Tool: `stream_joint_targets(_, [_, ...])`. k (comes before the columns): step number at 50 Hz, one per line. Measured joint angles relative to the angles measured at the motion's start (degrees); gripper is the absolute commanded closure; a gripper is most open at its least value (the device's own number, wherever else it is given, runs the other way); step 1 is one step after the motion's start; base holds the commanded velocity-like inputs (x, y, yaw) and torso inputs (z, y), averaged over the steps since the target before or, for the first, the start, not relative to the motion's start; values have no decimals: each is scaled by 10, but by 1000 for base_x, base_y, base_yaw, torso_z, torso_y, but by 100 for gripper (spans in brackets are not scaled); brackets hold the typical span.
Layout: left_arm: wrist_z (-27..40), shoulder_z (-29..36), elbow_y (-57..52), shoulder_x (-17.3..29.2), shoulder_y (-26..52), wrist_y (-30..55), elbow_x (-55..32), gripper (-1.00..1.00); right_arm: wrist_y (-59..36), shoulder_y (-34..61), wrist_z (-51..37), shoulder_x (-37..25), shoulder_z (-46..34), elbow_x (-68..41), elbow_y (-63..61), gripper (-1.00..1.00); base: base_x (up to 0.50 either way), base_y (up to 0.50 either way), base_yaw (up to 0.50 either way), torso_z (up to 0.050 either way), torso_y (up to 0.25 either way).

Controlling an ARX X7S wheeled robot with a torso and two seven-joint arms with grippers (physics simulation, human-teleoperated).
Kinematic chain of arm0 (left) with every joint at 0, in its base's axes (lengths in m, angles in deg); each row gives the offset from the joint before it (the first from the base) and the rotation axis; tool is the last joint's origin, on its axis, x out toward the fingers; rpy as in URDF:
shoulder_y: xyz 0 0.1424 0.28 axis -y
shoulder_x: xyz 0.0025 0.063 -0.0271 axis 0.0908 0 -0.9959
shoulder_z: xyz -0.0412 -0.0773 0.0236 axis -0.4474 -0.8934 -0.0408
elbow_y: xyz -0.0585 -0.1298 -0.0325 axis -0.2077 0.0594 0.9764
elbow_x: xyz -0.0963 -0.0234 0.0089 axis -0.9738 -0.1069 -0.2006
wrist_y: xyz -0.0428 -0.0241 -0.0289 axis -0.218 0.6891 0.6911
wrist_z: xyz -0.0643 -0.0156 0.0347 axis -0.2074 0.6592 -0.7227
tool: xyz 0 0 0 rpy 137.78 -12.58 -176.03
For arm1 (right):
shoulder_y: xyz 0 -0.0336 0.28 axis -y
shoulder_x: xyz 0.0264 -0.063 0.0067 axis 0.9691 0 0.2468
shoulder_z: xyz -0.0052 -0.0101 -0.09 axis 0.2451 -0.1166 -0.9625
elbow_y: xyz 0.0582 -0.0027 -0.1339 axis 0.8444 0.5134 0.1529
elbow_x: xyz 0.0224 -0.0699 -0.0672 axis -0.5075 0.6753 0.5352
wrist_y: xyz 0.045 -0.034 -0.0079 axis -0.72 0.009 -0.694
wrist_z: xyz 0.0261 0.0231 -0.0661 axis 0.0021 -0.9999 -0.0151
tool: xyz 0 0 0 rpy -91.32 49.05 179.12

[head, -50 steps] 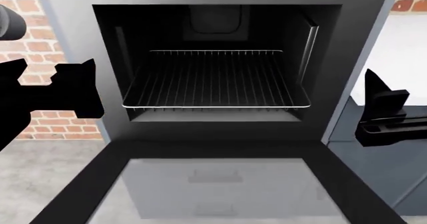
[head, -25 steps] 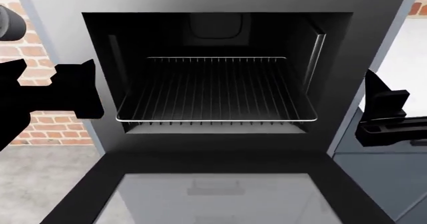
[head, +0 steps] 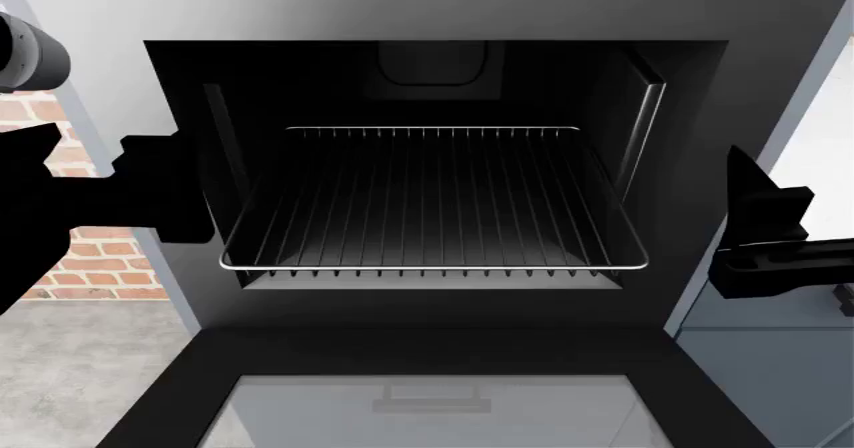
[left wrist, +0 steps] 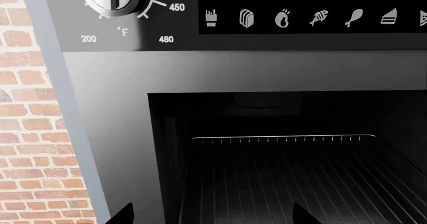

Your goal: Fully slide the oven rack out.

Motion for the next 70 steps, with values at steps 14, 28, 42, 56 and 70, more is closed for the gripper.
stream_joint_targets(14, [13, 34, 26, 2, 45, -6, -44, -100, 28, 107, -37, -28, -85, -84, 39, -100, 0, 0, 0, 0, -64])
stream_joint_targets(28, [34, 75, 53, 9, 77, -43, -132, -100, 40, 232, -80, -30, -193, -166, 73, -100, 0, 0, 0, 0, -250])
stream_joint_targets(42, [40, 104, 53, 7, 104, -56, -156, -100, 40, 259, -84, -26, -226, -174, 79, -100, 0, 0, 0, 0, -250])
stream_joint_targets(56, [31, 125, 60, -8, 106, -65, -136, -100, 37, 271, -81, -3, -253, -160, 91, -100, 0, 0, 0, 0, -59])
stream_joint_targets(70, [7, 188, 147, -81, 158, -28, -75, -100, 6, 310, -60, 72, -318, -113, 175, -100, 0, 0, 0, 0, 0])
